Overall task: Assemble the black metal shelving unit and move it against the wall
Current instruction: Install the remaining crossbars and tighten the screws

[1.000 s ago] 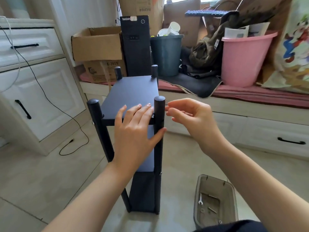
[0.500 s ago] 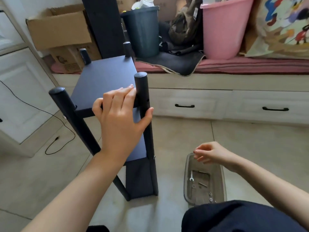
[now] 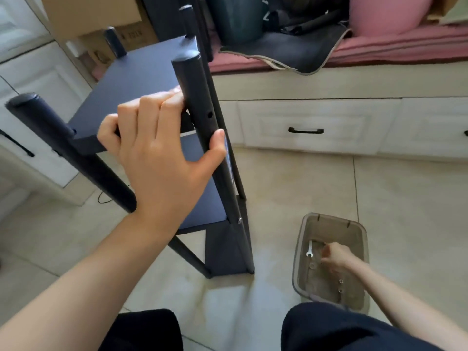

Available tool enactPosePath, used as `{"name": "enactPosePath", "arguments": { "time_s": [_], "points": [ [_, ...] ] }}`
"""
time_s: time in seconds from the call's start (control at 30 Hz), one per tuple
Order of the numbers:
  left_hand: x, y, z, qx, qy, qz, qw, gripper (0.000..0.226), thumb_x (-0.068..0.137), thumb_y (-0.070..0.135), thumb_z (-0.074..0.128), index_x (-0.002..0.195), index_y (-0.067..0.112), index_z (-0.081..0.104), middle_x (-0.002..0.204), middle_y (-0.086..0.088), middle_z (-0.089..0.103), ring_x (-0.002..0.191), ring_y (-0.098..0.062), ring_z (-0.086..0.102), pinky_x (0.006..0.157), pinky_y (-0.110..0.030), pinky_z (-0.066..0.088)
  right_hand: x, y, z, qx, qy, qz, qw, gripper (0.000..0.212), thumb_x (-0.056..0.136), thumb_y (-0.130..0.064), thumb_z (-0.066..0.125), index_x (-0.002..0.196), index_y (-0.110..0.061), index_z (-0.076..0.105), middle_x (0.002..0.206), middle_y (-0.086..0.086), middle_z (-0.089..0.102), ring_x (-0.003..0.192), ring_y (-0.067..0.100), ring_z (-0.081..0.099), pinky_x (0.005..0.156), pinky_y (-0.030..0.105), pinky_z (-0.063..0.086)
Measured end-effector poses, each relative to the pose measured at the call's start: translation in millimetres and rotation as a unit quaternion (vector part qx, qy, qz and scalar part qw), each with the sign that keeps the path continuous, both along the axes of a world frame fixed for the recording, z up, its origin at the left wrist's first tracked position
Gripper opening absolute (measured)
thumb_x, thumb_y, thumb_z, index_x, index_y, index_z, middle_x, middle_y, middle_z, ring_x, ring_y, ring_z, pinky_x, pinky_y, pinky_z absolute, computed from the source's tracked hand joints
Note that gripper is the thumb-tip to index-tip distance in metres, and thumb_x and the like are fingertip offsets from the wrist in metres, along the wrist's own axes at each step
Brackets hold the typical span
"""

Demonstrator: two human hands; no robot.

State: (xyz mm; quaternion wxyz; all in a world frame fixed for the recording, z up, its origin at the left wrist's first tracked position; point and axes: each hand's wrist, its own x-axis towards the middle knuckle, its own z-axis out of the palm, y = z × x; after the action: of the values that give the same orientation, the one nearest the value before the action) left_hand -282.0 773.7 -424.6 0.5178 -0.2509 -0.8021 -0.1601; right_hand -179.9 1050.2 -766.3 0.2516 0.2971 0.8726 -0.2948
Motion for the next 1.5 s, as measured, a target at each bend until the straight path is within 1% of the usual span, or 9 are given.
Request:
{"name": "enactPosePath", "arguments": {
  "time_s": [0.2, 0.43, 0.57, 0.63, 0.8, 0.93, 1.1, 1.27, 1.5],
  "points": [
    [-10.1, -0.2, -5.2, -0.008, 0.037, 0.009, 0.999, 0.049, 0.090, 0.056, 0.057, 0.107, 0.011, 0.065, 0.104, -0.005, 0.064, 0.103, -0.023, 0.047, 0.092, -0.032, 0.026, -3.4, -2.3, -43.1, 0.009, -0.023, -0.005, 1.000, 0.040, 0.094, -0.010, 0.057, 0.131, -0.004, 0.043, 0.127, 0.015, 0.058, 0.111, 0.028, 0.060, 0.086, 0.029, 0.048],
    [-29.7, -5.4, -20.9, -0.055, -0.020, 0.072, 0.996, 0.084, 0.084, 0.081, 0.038, 0.124, 0.011, 0.060, 0.125, -0.011, 0.061, 0.121, -0.030, 0.049, 0.102, -0.043, 0.028, 0.4, 1.8, -64.5, 0.041, -0.008, 0.002, 0.999, 0.007, 0.095, -0.011, 0.052, 0.093, -0.017, 0.048, 0.115, 0.013, 0.064, 0.098, 0.026, 0.063, 0.080, 0.031, 0.049],
    [-25.1, -2.3, -18.3, -0.057, -0.004, 0.060, 0.997, 0.081, 0.087, 0.077, 0.036, 0.119, 0.007, 0.062, 0.119, -0.015, 0.062, 0.115, -0.034, 0.050, 0.098, -0.044, 0.029, -0.6, -3.5, -60.3, 0.043, -0.030, 0.034, 0.998, 0.010, 0.099, -0.019, 0.046, 0.106, -0.014, 0.052, 0.119, 0.012, 0.062, 0.095, 0.025, 0.061, 0.074, 0.029, 0.045],
    [-21.8, -2.7, -13.4, -0.073, 0.009, 0.051, 0.996, 0.066, 0.090, 0.065, 0.047, 0.115, 0.005, 0.062, 0.114, -0.017, 0.063, 0.110, -0.035, 0.050, 0.095, -0.046, 0.031, -3.9, -7.1, -51.3, 0.022, -0.026, 0.025, 0.999, 0.017, 0.100, -0.027, 0.051, 0.100, -0.010, 0.055, 0.107, 0.010, 0.063, 0.098, 0.026, 0.062, 0.072, 0.027, 0.042],
    [-9.0, -0.4, -7.0, -0.042, 0.011, 0.026, 0.999, 0.051, 0.086, 0.052, 0.061, 0.109, 0.006, 0.064, 0.106, -0.014, 0.064, 0.105, -0.029, 0.047, 0.092, -0.042, 0.029, -5.0, -12.7, -24.0, -0.057, 0.027, -0.071, 0.996, 0.033, 0.093, -0.029, 0.060, 0.067, -0.013, 0.049, 0.070, 0.003, 0.062, 0.066, 0.021, 0.060, 0.063, 0.029, 0.049],
    [-1.7, 0.4, -2.6, 0.000, -0.004, 0.011, 1.000, 0.041, 0.088, 0.048, 0.063, 0.106, 0.011, 0.067, 0.103, -0.005, 0.064, 0.103, -0.022, 0.046, 0.093, -0.038, 0.027, -1.6, -17.6, 7.2, -0.057, 0.062, -0.083, 0.993, 0.037, 0.090, -0.031, 0.063, 0.061, -0.009, 0.058, 0.048, -0.004, 0.063, 0.050, 0.014, 0.060, 0.052, 0.024, 0.047],
    [3.1, -2.5, -0.2, 0.005, -0.038, 0.000, 0.999, 0.042, 0.087, 0.047, 0.064, 0.109, 0.012, 0.067, 0.104, -0.003, 0.064, 0.101, -0.025, 0.051, 0.091, -0.041, 0.031, -2.2, -24.0, 71.4, -0.118, 0.136, -0.108, 0.978, 0.011, 0.086, -0.016, 0.064, 0.078, -0.009, 0.059, 0.061, 0.005, 0.072, 0.047, 0.010, 0.062, 0.047, 0.021, 0.047],
    [7.1, -2.3, 4.2, 0.007, -0.062, -0.021, 0.998, 0.041, 0.086, 0.046, 0.064, 0.111, 0.014, 0.067, 0.107, -0.001, 0.065, 0.104, -0.026, 0.054, 0.092, -0.040, 0.030, -11.4, -46.4, 161.9, -0.274, 0.253, -0.189, 0.908, 0.018, 0.090, 0.008, 0.055, 0.081, -0.005, 0.047, 0.070, 0.017, 0.067, 0.048, 0.015, 0.057, 0.046, 0.022, 0.042],
    [14.9, -12.7, 11.5, -0.004, -0.101, -0.075, 0.992, 0.045, 0.088, 0.040, 0.063, 0.124, 0.013, 0.064, 0.121, -0.003, 0.066, 0.117, -0.026, 0.058, 0.100, -0.038, 0.030, -13.3, -97.7, 290.1, -0.299, 0.384, -0.107, 0.867, 0.014, 0.086, 0.008, 0.055, 0.083, -0.005, 0.051, 0.072, 0.011, 0.072, 0.057, 0.016, 0.063, 0.059, 0.026, 0.053]
  ]
}}
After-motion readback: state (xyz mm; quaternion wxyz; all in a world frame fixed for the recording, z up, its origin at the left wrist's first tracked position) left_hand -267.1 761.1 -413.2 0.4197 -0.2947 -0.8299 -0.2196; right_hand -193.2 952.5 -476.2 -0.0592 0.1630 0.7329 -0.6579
